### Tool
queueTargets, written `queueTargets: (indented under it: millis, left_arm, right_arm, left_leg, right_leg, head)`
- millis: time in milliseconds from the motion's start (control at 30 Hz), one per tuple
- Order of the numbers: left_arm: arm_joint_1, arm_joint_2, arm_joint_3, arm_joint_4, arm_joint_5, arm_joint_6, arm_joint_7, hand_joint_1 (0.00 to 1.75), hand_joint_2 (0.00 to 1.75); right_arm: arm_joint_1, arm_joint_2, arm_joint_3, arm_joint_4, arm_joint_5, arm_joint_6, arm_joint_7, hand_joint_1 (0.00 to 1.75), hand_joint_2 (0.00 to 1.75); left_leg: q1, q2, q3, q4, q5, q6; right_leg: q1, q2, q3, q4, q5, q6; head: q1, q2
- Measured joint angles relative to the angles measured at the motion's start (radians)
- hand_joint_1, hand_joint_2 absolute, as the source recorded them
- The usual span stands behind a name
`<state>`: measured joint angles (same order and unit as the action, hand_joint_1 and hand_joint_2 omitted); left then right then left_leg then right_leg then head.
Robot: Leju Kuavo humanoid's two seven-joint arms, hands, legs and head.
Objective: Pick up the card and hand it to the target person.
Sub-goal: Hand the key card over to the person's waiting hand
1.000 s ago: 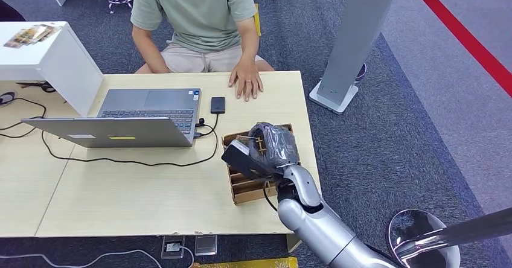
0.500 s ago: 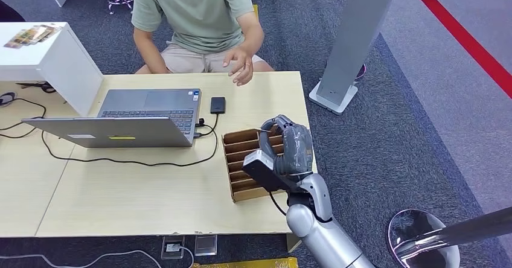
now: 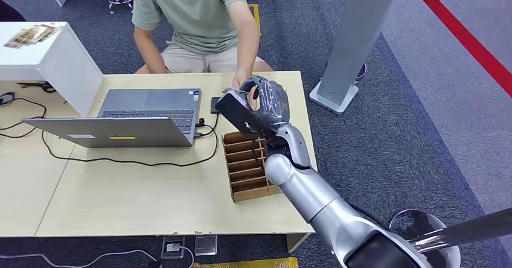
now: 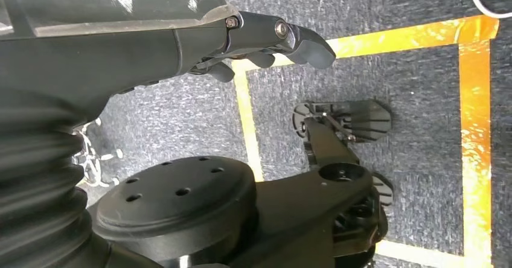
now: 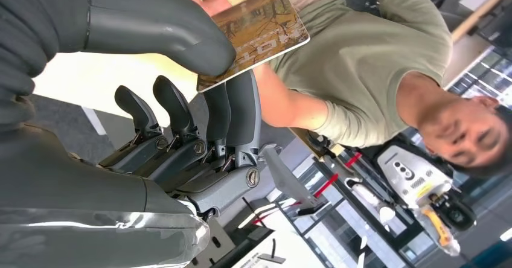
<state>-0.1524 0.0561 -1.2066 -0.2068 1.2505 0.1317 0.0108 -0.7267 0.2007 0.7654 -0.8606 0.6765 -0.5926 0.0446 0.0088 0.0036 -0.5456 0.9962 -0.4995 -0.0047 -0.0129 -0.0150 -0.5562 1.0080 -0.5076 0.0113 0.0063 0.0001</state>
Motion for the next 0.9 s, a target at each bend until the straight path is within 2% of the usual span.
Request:
queueTargets:
  millis: [200, 367, 500, 733, 900]
  left_arm:
    - [-0.003, 0.000, -0.009, 0.000, -0.002, -0.003, 0.021, 0.00, 1.75]
    - [-0.002, 0.000, -0.016, 0.000, 0.000, -0.004, 0.015, 0.00, 1.75]
    - [-0.002, 0.000, -0.020, 0.000, 0.000, -0.005, 0.024, 0.00, 1.75]
    - [-0.002, 0.000, -0.029, 0.000, 0.000, -0.017, 0.022, 0.00, 1.75]
    - [-0.002, 0.000, -0.031, 0.000, 0.008, -0.007, 0.007, 0.00, 1.75]
  right_arm:
    - [-0.120, 0.055, 0.035, 0.189, 0.032, 0.067, 0.122, 1.48, 1.75]
    - [-0.161, 0.078, 0.058, 0.293, 0.053, 0.097, 0.169, 1.48, 1.75]
    - [-0.182, 0.080, 0.075, 0.367, 0.056, 0.100, 0.186, 0.00, 1.75]
    - [-0.186, 0.078, 0.083, 0.415, 0.024, 0.057, 0.148, 0.00, 1.75]
    - [-0.189, 0.070, 0.068, 0.411, -0.025, -0.053, 0.039, 0.00, 1.75]
  left_leg:
    - [0.000, 0.000, 0.000, 0.000, 0.000, 0.000]
    - [0.000, 0.000, 0.000, 0.000, 0.000, 0.000]
    - [0.000, 0.000, 0.000, 0.000, 0.000, 0.000]
    - [0.000, 0.000, 0.000, 0.000, 0.000, 0.000]
    - [0.000, 0.000, 0.000, 0.000, 0.000, 0.000]
  right_leg:
    - [0.000, 0.000, 0.000, 0.000, 0.000, 0.000]
    - [0.000, 0.000, 0.000, 0.000, 0.000, 0.000]
    - [0.000, 0.000, 0.000, 0.000, 0.000, 0.000]
    - [0.000, 0.001, -0.001, 0.000, 0.000, 0.000]
    - [0.000, 0.001, -0.001, 0.000, 0.000, 0.000]
  head:
    - [0.002, 0.000]
    - [0.002, 0.000]
    - [0.001, 0.000]
    - [0.001, 0.000]
    - [0.001, 0.000]
